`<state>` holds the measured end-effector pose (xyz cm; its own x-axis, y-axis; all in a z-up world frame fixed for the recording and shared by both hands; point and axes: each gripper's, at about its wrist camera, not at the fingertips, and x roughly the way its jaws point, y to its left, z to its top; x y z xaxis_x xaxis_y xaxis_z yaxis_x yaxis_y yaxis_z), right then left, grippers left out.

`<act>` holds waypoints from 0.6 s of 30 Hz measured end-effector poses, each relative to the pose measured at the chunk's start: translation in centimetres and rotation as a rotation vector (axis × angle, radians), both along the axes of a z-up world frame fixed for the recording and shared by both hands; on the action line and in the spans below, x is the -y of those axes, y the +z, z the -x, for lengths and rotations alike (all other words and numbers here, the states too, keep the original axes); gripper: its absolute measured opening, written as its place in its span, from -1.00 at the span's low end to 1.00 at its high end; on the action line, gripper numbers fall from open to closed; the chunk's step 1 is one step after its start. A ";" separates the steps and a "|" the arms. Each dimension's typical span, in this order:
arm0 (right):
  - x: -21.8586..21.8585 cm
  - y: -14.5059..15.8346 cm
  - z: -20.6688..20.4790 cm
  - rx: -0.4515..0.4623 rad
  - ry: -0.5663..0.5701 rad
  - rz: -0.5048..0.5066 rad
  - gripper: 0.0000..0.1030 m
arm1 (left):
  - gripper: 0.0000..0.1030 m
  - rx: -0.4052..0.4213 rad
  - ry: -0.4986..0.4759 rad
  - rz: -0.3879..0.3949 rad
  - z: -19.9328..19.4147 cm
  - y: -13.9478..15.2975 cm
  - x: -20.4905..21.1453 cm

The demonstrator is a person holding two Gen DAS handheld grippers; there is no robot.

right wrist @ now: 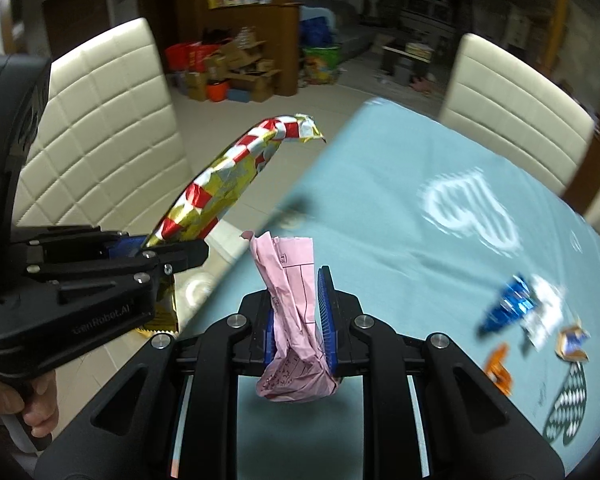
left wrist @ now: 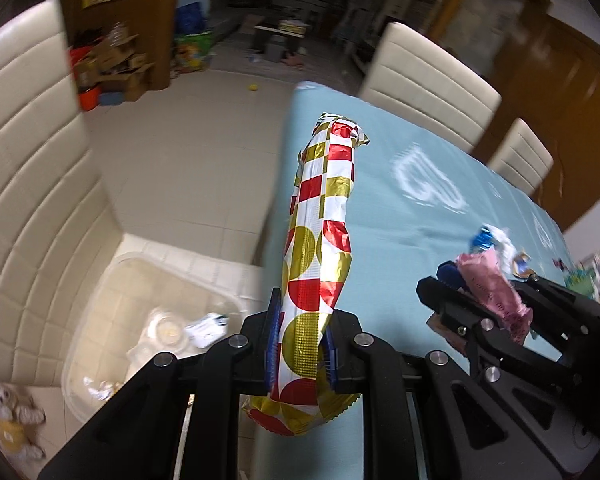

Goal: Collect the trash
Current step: 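Carry tube and pink paper to the clear bin and open both tools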

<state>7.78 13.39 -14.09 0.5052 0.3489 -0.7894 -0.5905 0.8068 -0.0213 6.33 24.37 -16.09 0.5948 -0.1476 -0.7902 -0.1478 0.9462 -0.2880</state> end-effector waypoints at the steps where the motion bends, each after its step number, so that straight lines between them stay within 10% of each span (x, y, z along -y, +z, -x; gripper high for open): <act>1: -1.2 -0.1 -0.1 -0.002 0.020 0.003 -0.60 | -0.66 -0.003 0.018 0.000 0.2 -0.2 -0.8; 13: -9.4 -2.5 -0.7 -0.042 0.157 0.042 -0.60 | -0.58 -0.037 0.155 0.065 1.7 -3.6 -8.0; 18: -10.6 -3.6 -1.3 -0.060 0.169 0.059 -0.61 | 0.41 -0.084 0.229 0.083 2.3 -5.3 -10.4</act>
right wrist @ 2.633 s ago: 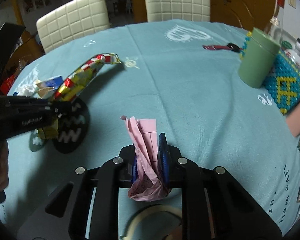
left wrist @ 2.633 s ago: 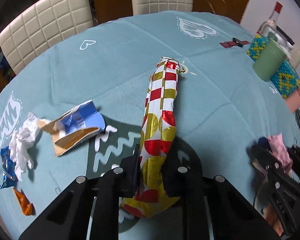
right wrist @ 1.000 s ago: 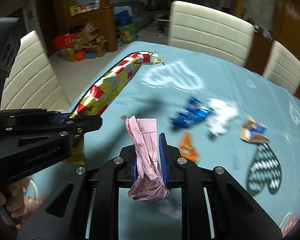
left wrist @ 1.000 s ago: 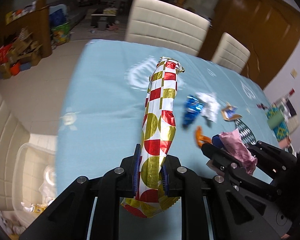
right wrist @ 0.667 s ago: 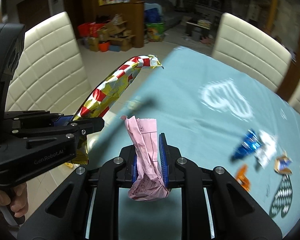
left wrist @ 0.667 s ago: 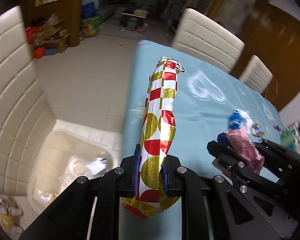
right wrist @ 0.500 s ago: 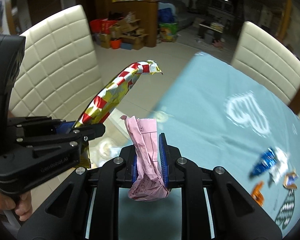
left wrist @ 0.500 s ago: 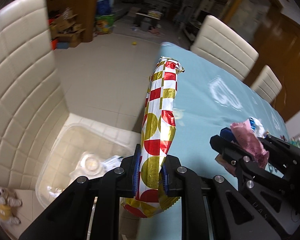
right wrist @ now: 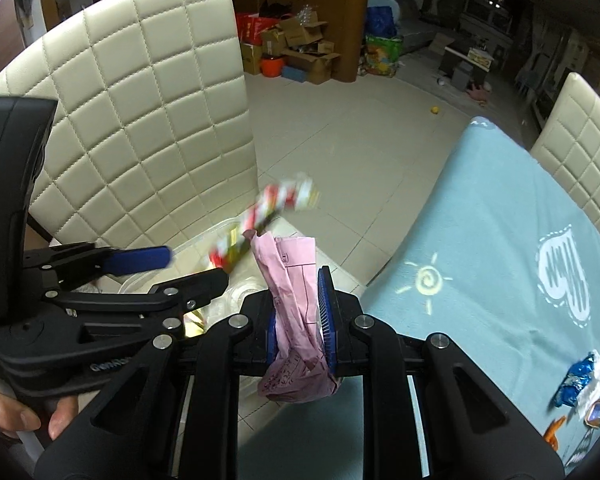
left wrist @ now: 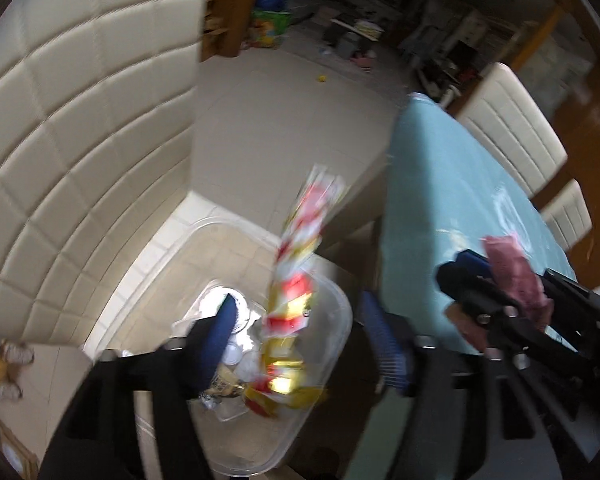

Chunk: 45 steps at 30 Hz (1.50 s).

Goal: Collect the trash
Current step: 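Carry tube and pink paper to the clear bin and open both tools, then bring both tools back over the tablecloth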

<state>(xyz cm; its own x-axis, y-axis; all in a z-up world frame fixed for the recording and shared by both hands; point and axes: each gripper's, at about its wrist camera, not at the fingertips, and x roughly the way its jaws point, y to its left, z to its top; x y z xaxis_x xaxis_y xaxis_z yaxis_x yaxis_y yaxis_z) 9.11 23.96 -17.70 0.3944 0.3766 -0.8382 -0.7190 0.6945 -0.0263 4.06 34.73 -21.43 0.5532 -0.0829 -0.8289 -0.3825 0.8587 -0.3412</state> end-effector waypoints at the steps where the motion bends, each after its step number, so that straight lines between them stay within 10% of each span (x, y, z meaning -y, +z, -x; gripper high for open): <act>1: -0.3 -0.3 0.0 -0.002 0.006 0.005 -0.61 | 0.45 0.001 0.011 0.004 0.2 -0.2 -0.4; 26: -6.7 -2.9 0.5 -0.084 0.132 0.006 -0.58 | 0.47 0.049 0.199 0.069 3.9 -1.3 -7.7; 28: -6.9 -3.0 0.5 -0.099 0.124 0.009 -0.32 | 0.48 0.047 0.209 0.069 4.2 -1.3 -8.0; 30: -6.9 -2.7 0.6 -0.079 0.110 -0.007 0.38 | 0.54 0.047 0.217 0.064 4.4 -1.2 -8.1; 45: -0.4 1.4 1.0 0.017 0.030 -0.037 0.37 | 0.55 0.071 0.146 0.027 3.8 2.3 -3.7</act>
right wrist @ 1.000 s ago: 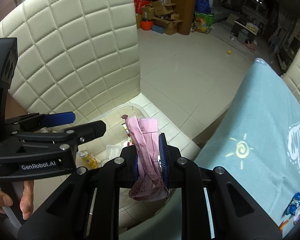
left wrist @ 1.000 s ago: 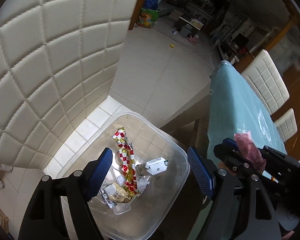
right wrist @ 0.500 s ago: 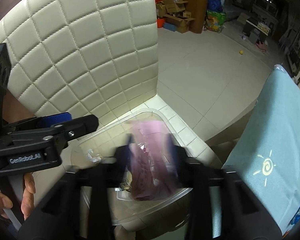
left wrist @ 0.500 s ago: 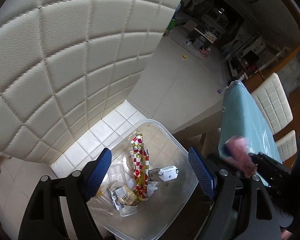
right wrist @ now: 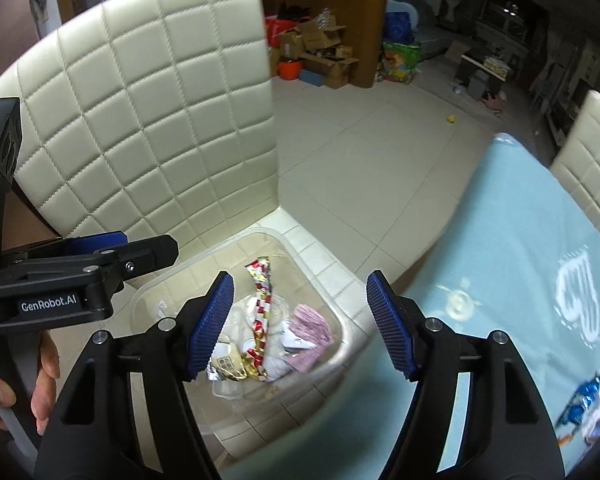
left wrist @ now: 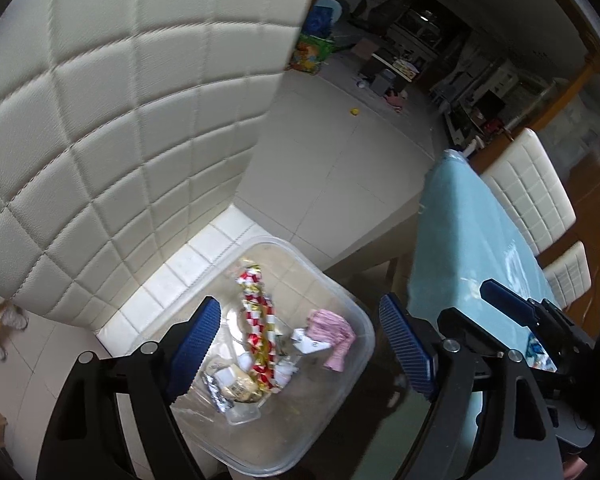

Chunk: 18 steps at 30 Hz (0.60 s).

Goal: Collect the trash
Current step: 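Bring both tools back over the tablecloth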

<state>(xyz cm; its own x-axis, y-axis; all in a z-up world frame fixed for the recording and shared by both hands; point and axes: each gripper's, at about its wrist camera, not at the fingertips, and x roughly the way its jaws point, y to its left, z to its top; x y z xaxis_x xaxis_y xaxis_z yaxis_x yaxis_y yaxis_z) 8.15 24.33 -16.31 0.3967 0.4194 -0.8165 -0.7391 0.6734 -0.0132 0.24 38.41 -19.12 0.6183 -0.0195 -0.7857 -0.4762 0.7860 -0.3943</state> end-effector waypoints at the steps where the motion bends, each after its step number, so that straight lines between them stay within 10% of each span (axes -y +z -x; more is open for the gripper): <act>1: 1.0 0.4 0.0 0.008 -0.014 -0.006 0.37 | 0.55 0.002 -0.010 -0.009 -0.2 0.4 0.7; 18: 25.4 4.2 -0.3 0.061 -0.369 -0.117 0.48 | 0.55 0.052 -0.334 -0.147 -5.0 6.7 21.6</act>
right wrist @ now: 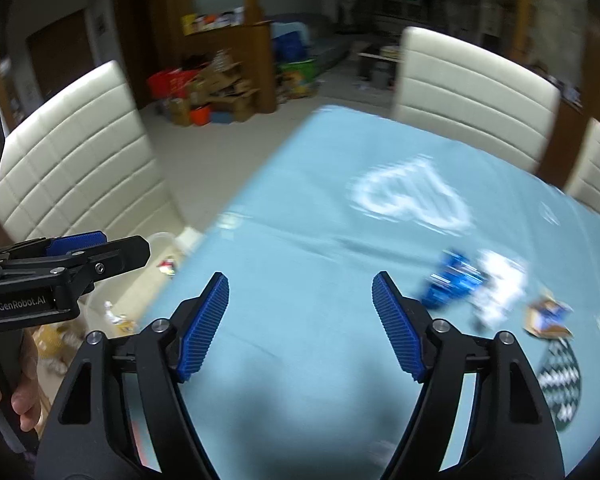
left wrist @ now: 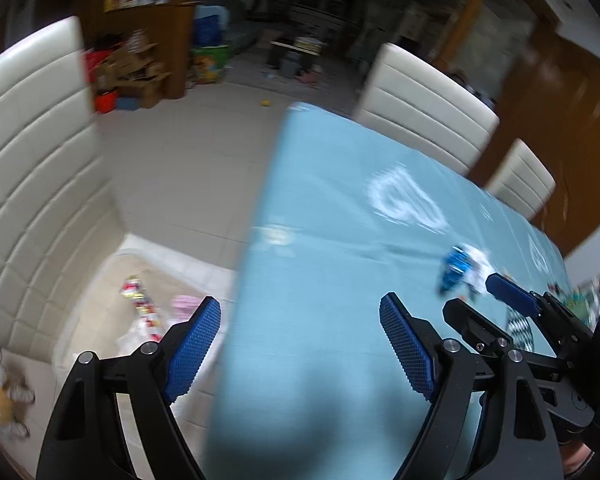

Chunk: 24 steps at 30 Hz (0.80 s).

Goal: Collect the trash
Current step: 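Bring both tools back over the tablecloth, then grasp the blue foil wrapper with the left tool while the right grasps the cardboard piece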

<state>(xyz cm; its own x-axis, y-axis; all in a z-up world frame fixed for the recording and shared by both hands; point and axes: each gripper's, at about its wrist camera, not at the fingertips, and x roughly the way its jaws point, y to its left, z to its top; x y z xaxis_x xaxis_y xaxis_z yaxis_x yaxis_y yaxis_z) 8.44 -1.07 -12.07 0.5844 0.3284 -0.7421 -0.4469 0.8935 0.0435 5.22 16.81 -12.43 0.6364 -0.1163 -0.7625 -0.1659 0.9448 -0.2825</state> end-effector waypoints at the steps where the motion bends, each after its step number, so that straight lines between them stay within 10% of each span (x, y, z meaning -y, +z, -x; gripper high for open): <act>1: 1.6 0.1 0.0 0.003 -0.021 -0.001 0.49 | 0.55 -0.004 -0.025 -0.008 -0.5 0.1 1.9; 14: 26.1 -3.0 -0.3 -0.066 -0.406 0.032 0.51 | 0.56 -0.123 -0.343 -0.132 -5.4 -2.9 23.9; 24: 27.7 -5.4 -4.5 -0.100 -0.351 0.027 0.73 | 0.56 -0.191 -0.280 -0.183 -9.9 -4.3 25.4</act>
<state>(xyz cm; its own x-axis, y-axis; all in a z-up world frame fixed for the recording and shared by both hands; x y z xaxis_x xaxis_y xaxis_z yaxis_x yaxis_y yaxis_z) 12.94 -28.76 -17.49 0.5825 0.1000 -0.8067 -0.1073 0.9932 0.0456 15.16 -8.60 -16.72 0.4437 -0.1168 -0.8885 0.0728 0.9929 -0.0942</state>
